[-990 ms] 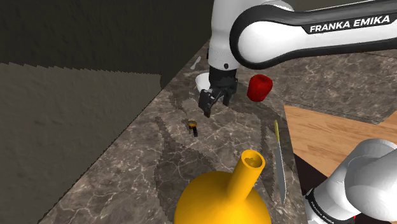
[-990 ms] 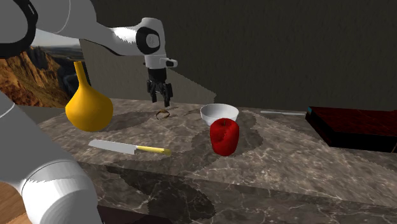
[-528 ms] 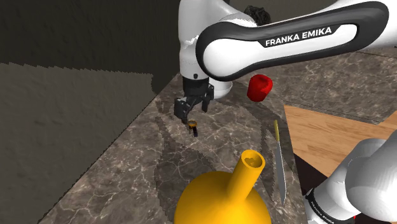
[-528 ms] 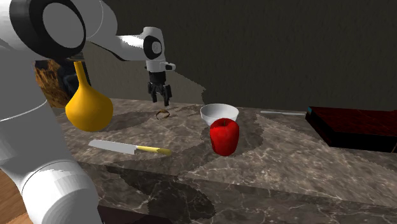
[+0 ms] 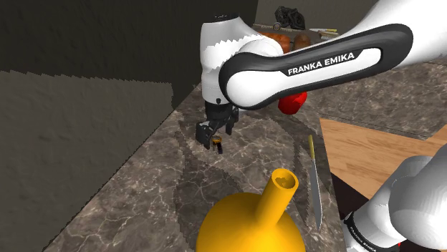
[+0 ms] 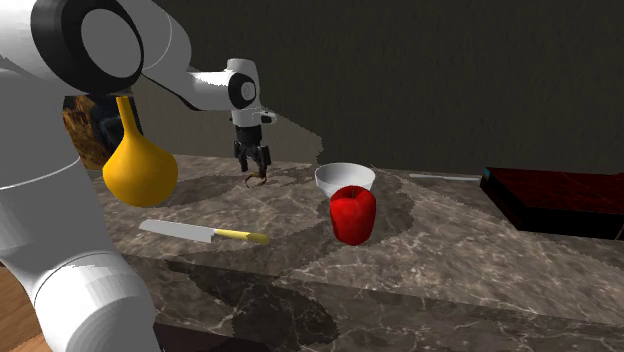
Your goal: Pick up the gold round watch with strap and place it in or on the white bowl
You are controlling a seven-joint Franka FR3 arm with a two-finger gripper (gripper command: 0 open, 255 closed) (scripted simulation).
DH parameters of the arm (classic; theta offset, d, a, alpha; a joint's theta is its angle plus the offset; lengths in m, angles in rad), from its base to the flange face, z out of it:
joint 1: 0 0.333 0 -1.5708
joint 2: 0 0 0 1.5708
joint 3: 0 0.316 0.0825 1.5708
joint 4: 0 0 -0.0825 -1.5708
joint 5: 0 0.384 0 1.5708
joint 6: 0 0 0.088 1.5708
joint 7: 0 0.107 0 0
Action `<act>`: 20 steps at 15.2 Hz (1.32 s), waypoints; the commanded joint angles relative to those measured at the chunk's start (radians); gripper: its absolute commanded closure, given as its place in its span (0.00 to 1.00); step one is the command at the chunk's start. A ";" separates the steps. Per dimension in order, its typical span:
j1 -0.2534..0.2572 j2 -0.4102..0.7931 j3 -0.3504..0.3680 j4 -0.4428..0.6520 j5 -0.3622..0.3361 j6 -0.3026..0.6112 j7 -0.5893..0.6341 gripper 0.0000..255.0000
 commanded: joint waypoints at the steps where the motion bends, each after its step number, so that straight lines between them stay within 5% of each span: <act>1: 0.000 0.001 0.000 -0.003 0.000 0.004 0.001 0.00; 6: 0.000 0.001 0.000 -0.003 0.000 0.004 0.001 0.00; 7: 0.000 0.001 0.000 -0.003 0.000 0.004 0.001 1.00; 20: -0.001 -0.014 -0.002 0.036 0.006 -0.048 -0.006 1.00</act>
